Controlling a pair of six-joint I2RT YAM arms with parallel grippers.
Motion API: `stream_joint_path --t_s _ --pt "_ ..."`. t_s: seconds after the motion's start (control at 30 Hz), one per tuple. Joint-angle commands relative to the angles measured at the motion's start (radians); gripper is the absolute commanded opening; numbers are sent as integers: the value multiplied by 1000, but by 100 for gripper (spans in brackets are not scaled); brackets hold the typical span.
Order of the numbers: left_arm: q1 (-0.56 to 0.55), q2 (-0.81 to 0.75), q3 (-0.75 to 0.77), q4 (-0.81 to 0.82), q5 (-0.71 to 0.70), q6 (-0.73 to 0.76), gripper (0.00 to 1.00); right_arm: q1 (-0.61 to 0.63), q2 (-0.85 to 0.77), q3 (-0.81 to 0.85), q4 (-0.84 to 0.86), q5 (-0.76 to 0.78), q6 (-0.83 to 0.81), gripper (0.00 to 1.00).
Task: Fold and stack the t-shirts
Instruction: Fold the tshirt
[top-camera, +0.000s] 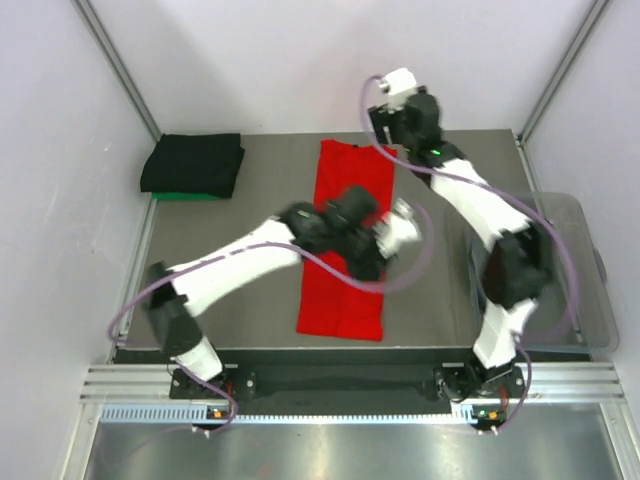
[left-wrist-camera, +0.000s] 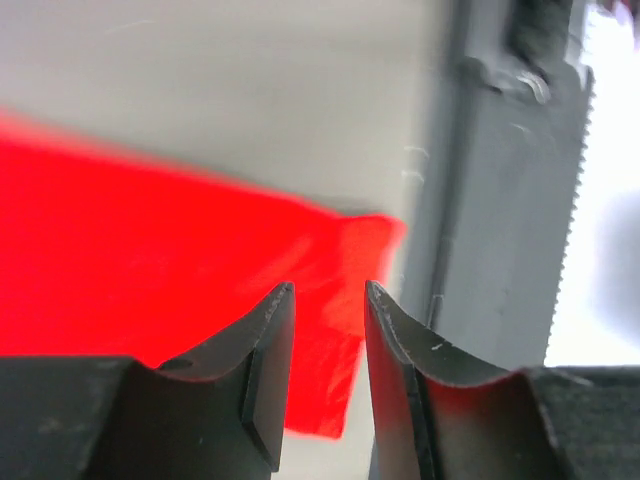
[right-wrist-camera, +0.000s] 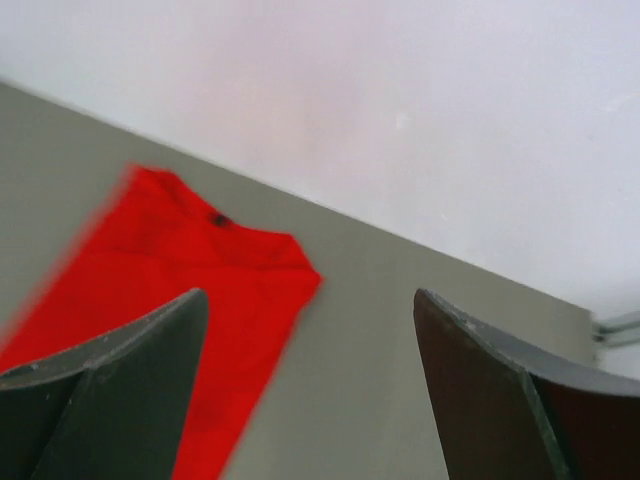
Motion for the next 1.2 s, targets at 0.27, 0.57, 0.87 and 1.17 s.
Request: stream_joint_path --t_s 0.27,0.57,0.87,1.17 --pt "614 -415 -631 378 105 -668 38 -116 -640 -825 -154 -758 678 77" --pt "701 -481 -872 320 149 -827 48 -143 -719 -1148 -292 -927 825 73" --pt "714 -450 -1070 438 251 -961 44 -91 -767 -1225 -482 -798 860 71" --pt "703 -364 -1076 458 274 -962 41 -55 -701 -1263 -443 -769 909 67"
